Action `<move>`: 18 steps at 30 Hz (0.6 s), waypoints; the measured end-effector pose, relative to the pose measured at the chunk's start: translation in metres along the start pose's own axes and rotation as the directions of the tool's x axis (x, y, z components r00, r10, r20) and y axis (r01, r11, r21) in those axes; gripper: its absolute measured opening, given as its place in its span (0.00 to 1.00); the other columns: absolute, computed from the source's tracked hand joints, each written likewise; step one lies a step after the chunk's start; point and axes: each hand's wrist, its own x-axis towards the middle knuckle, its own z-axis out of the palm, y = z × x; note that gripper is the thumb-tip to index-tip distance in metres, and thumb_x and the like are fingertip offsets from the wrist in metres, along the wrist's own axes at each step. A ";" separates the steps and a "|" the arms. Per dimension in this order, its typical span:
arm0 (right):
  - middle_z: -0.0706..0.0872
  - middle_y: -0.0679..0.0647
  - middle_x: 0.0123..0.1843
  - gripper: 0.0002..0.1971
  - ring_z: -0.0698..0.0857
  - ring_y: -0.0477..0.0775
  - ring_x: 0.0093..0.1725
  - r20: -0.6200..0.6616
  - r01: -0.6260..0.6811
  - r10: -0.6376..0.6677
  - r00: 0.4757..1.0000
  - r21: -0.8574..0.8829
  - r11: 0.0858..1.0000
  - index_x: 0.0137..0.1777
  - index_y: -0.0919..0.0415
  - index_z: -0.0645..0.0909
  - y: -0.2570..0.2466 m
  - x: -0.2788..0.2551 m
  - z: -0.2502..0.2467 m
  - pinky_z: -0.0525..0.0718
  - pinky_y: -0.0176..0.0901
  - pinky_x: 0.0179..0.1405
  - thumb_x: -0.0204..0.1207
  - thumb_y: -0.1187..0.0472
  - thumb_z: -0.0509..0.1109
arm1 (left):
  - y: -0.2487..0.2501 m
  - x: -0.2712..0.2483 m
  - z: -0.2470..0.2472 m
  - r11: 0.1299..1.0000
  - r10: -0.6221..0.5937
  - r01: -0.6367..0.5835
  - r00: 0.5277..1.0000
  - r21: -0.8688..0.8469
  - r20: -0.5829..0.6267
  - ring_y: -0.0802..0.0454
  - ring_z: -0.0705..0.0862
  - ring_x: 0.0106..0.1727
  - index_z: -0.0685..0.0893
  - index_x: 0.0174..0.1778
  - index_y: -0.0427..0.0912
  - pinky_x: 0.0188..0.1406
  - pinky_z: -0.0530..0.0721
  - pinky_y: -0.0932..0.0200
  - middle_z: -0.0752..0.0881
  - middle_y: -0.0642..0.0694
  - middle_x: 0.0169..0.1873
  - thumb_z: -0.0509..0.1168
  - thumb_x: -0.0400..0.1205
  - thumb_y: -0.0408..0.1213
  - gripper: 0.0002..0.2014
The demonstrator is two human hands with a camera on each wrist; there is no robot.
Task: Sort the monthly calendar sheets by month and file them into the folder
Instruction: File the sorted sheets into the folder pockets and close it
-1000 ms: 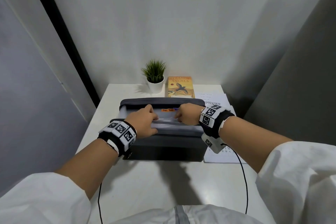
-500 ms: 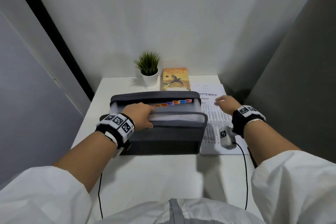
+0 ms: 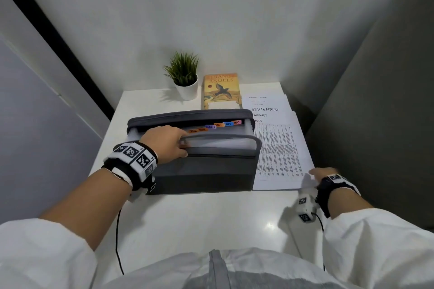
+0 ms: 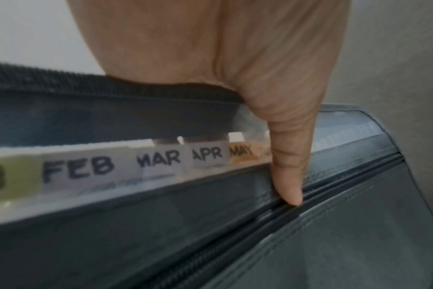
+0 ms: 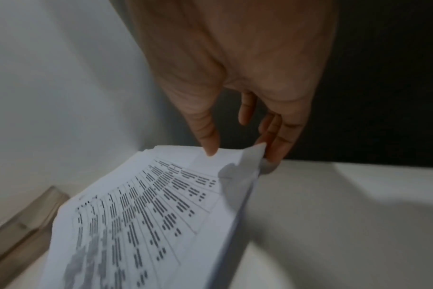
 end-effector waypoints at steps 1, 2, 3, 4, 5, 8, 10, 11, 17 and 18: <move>0.79 0.66 0.69 0.23 0.81 0.67 0.65 0.030 0.009 -0.011 0.999 0.068 0.998 0.70 0.69 0.76 -0.002 -0.001 0.000 0.82 0.51 0.51 0.78 0.59 0.70 | 0.000 0.001 0.000 1.000 -0.001 0.001 1.000 0.003 -0.008 0.48 0.85 0.46 0.85 0.55 0.60 0.38 0.73 0.58 0.87 0.55 0.43 0.73 0.72 0.56 0.17; 0.81 0.66 0.66 0.23 0.83 0.67 0.61 0.053 0.008 -0.015 0.999 0.121 0.993 0.69 0.69 0.76 -0.005 -0.002 0.000 0.84 0.53 0.49 0.78 0.59 0.71 | 0.000 0.002 0.000 1.000 -0.002 0.002 1.000 0.002 -0.014 0.49 0.85 0.46 0.85 0.56 0.59 0.38 0.73 0.58 0.87 0.55 0.43 0.73 0.72 0.56 0.17; 0.84 0.66 0.59 0.22 0.85 0.66 0.54 0.070 -0.009 -0.003 0.998 0.162 0.987 0.66 0.70 0.78 -0.009 -0.003 0.000 0.86 0.55 0.47 0.76 0.59 0.73 | -0.001 0.003 0.000 1.000 -0.006 0.006 1.000 0.002 -0.017 0.49 0.85 0.45 0.85 0.56 0.59 0.37 0.73 0.58 0.86 0.55 0.42 0.73 0.72 0.57 0.18; 0.87 0.66 0.51 0.20 0.87 0.67 0.48 0.081 -0.028 0.015 0.997 0.153 0.988 0.60 0.72 0.81 -0.014 -0.005 0.000 0.88 0.58 0.48 0.74 0.58 0.76 | -0.001 0.003 0.000 1.000 -0.009 0.009 1.000 -0.001 -0.018 0.49 0.85 0.45 0.85 0.56 0.59 0.37 0.73 0.58 0.86 0.55 0.41 0.73 0.72 0.57 0.18; 0.89 0.67 0.44 0.19 0.88 0.67 0.43 0.081 -0.039 0.030 0.996 0.108 0.993 0.55 0.72 0.83 -0.019 -0.004 0.002 0.88 0.61 0.51 0.72 0.57 0.78 | -0.001 0.003 0.000 1.000 -0.010 0.010 1.000 -0.001 -0.016 0.49 0.85 0.45 0.85 0.56 0.59 0.37 0.74 0.59 0.85 0.56 0.40 0.73 0.71 0.57 0.18; 0.91 0.59 0.40 0.16 0.91 0.59 0.39 0.098 0.060 -0.032 0.995 -0.295 0.954 0.46 0.64 0.88 -0.035 -0.014 0.007 0.89 0.47 0.44 0.66 0.51 0.77 | -0.001 0.002 0.000 1.000 -0.010 0.010 1.000 -0.009 -0.011 0.49 0.85 0.45 0.85 0.57 0.60 0.38 0.74 0.58 0.85 0.56 0.40 0.72 0.72 0.57 0.18; 0.89 0.55 0.47 0.15 0.89 0.55 0.43 0.109 0.099 -0.054 0.993 -0.461 0.882 0.46 0.57 0.88 -0.045 -0.026 0.007 0.83 0.36 0.35 0.65 0.48 0.74 | -0.001 0.001 -0.001 1.000 -0.006 0.006 1.000 -0.008 -0.008 0.50 0.84 0.43 0.85 0.56 0.60 0.37 0.74 0.59 0.85 0.56 0.40 0.72 0.72 0.57 0.17; 0.87 0.56 0.52 0.13 0.88 0.56 0.47 0.142 0.135 -0.074 0.987 -0.487 0.863 0.47 0.55 0.87 -0.048 -0.024 0.008 0.80 0.35 0.33 0.67 0.49 0.73 | -0.001 0.000 -0.001 1.000 -0.004 0.004 1.000 -0.004 -0.006 0.50 0.84 0.43 0.85 0.56 0.60 0.37 0.74 0.59 0.84 0.56 0.39 0.72 0.72 0.57 0.17; 0.78 0.59 0.71 0.22 0.80 0.59 0.67 0.090 0.179 -0.154 0.984 -0.492 0.852 0.70 0.65 0.76 -0.071 -0.024 0.023 0.78 0.44 0.59 0.83 0.50 0.64 | 0.001 -0.002 -0.002 1.000 0.007 -0.007 1.000 0.005 0.004 0.53 0.79 0.38 0.85 0.56 0.59 0.36 0.74 0.59 0.81 0.58 0.36 0.71 0.73 0.57 0.17; 0.78 0.59 0.73 0.22 0.78 0.58 0.70 0.085 0.210 -0.194 0.977 -0.527 0.824 0.72 0.65 0.75 -0.074 -0.027 0.022 0.76 0.42 0.62 0.85 0.51 0.61 | 0.001 -0.002 -0.002 1.000 0.006 -0.006 1.000 0.007 0.010 0.53 0.79 0.38 0.84 0.56 0.59 0.35 0.73 0.59 0.81 0.59 0.36 0.71 0.73 0.57 0.17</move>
